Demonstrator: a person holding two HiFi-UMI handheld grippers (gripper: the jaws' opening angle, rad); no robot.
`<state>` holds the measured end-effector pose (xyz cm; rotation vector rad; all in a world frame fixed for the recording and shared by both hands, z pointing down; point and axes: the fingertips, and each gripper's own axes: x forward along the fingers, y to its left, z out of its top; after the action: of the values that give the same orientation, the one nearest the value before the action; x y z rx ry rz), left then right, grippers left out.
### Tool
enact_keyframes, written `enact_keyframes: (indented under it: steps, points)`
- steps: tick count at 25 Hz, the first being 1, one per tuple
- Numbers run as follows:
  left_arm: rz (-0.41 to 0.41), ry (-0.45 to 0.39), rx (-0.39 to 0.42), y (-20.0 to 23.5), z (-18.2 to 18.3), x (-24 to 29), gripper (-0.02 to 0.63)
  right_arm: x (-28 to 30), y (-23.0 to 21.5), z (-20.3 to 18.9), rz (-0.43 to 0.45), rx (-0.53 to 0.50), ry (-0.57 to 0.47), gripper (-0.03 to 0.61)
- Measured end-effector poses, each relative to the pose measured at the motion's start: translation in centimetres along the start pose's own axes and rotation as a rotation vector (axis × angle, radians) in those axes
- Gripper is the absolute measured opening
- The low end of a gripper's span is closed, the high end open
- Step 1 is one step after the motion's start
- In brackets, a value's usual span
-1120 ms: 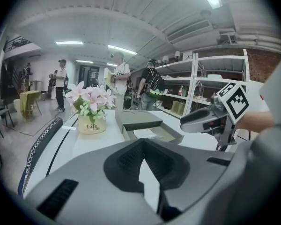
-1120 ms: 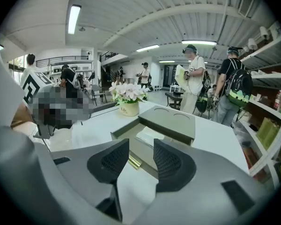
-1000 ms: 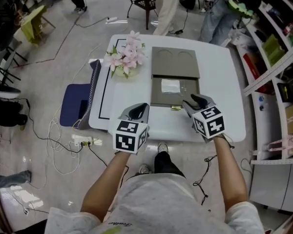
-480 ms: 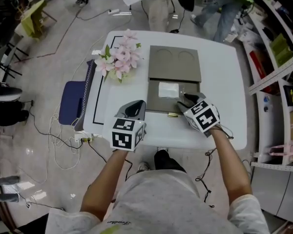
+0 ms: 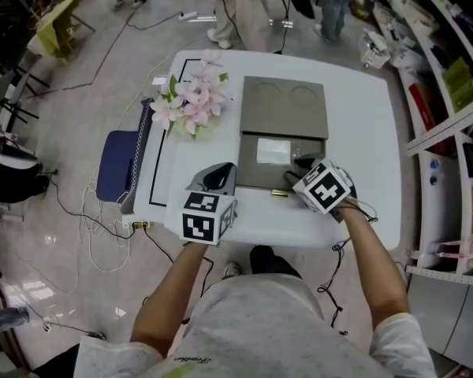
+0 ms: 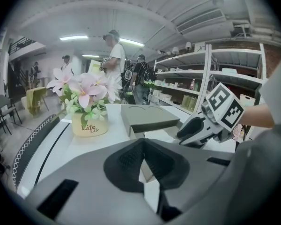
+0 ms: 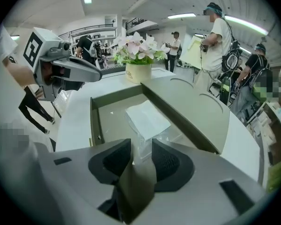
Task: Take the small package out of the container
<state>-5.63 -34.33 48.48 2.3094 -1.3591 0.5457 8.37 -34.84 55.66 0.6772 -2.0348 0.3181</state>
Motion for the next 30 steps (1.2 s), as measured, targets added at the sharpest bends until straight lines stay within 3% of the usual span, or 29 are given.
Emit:
enact_keyframes:
  steps: [9,19,30]
  points:
    - [-0.004,0.001,-0.009,-0.2,-0.2,0.3,0.005,0.8,-0.3,-0.7,-0.02,-0.013,0.098,0.09]
    - [0.01,-0.003,-0.019,0.3,-0.4,-0.3,0.005,0.7,-0.9,-0.8,-0.05,-0.027,0.098,0.011]
    - [0.003,-0.035,-0.001,0.2,0.6,-1.6,0.005,-1.5,-1.0,0.8,-0.082,0.056,-0.032,0.006]
